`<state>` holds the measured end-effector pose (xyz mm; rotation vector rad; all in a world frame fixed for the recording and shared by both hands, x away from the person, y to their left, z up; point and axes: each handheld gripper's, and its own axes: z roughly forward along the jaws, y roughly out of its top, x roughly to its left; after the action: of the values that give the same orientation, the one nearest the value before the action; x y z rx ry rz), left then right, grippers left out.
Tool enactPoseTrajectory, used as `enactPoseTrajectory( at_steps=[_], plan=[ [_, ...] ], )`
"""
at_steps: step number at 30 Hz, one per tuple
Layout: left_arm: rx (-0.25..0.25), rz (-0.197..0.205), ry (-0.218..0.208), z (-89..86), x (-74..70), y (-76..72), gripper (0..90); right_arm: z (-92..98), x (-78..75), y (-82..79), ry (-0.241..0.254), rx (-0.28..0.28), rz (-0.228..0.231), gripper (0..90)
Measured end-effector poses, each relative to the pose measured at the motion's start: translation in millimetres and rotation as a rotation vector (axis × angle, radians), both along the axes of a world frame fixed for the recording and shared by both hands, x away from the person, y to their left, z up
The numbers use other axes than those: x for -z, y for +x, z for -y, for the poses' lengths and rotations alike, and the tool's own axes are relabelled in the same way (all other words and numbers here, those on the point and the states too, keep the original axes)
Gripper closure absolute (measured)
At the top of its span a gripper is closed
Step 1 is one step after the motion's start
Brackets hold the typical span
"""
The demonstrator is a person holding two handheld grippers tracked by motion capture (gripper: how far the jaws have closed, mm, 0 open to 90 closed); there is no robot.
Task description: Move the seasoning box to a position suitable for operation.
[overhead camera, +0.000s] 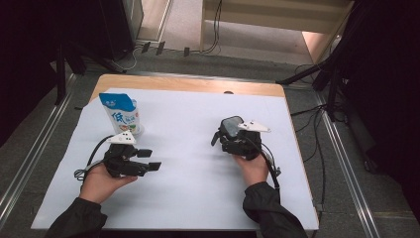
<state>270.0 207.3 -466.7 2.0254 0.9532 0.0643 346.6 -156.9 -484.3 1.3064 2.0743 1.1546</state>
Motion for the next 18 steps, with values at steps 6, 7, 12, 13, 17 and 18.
enactPoseTrajectory(
  at_steps=[6,7,12,13,17,18],
  plan=[
    [0.009,-0.002,0.007,1.1,-0.3,4.8,38.1,-19.0,3.6,-17.2,0.005,-0.067,-0.016,15.9],
    [0.009,-0.002,0.008,1.4,-0.3,5.3,38.3,-22.4,4.4,-19.7,0.002,-0.078,-0.015,15.9],
    [0.02,-0.007,0.007,1.3,-0.4,7.9,43.3,-37.7,7.9,-30.1,0.004,-0.128,-0.024,15.9],
    [0.019,-0.006,0.004,1.4,-0.4,8.3,43.5,-40.3,8.7,-31.6,0.003,-0.139,-0.026,15.9],
    [0.013,-0.004,0.007,0.3,0.0,9.4,45.1,-49.8,11.8,-36.5,-0.007,-0.17,-0.032,15.8],
    [0.012,-0.006,0.003,-0.3,0.5,10.0,45.1,-53.2,13.2,-37.8,-0.01,-0.181,-0.032,15.9]
  ],
)
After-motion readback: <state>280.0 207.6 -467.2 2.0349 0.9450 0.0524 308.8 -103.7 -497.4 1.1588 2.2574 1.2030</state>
